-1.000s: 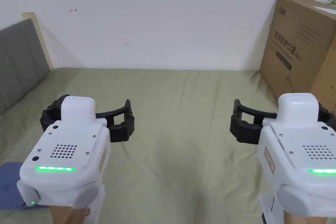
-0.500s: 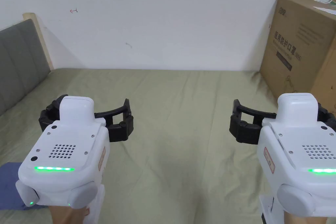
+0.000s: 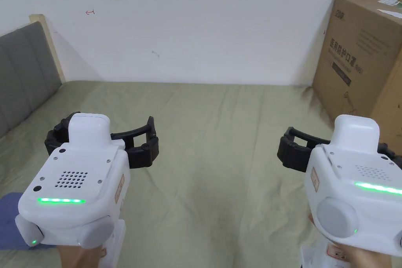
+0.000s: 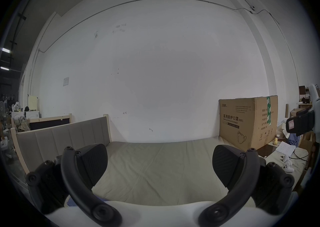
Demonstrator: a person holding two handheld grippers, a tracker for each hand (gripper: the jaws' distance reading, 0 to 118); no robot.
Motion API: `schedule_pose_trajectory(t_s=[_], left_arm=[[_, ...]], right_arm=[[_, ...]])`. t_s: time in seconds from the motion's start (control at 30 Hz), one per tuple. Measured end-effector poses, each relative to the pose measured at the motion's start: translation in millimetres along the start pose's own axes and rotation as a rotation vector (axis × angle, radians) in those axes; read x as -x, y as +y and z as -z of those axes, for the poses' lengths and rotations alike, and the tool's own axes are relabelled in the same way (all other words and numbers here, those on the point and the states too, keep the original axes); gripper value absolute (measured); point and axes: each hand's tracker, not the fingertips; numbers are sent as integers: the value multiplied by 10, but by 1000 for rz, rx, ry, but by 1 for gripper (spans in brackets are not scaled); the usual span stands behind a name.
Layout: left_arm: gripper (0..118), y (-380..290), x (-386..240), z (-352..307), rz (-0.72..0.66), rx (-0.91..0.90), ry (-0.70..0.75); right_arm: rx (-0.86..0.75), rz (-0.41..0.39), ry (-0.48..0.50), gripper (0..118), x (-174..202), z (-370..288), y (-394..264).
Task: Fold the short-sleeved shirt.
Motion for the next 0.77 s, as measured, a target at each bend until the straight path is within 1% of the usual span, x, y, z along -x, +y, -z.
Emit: schedule_pose_trajectory(t_s=[0.07, 0.13, 0.23, 0.37, 0.53, 0.6, 0.67, 0.77], left_arm=[[118, 6, 15, -8, -3, -2, 2], [118, 10, 30, -10, -8, -4, 3], [118, 9, 54, -3, -18, -2, 4], [118, -7, 74, 2, -20, 1, 14], [118, -17, 95, -4, -30, 4, 18], [118, -24, 101, -5, -31, 4, 19], [118, -25, 103, -5, -30, 4, 20], [118, -17, 107, -12, -30, 2, 19]], right_arm=[[171, 79, 2, 118, -26, 51, 82], [314, 114, -25, 118, -28, 96, 141], [374, 129, -24, 118, -32, 147, 185], [369, 118, -42, 117, -26, 156, 199], [344, 129, -43, 116, -46, 159, 210], [343, 128, -46, 114, -45, 164, 212], [335, 105, -53, 113, -29, 179, 194], [311, 96, -58, 114, -26, 171, 181]])
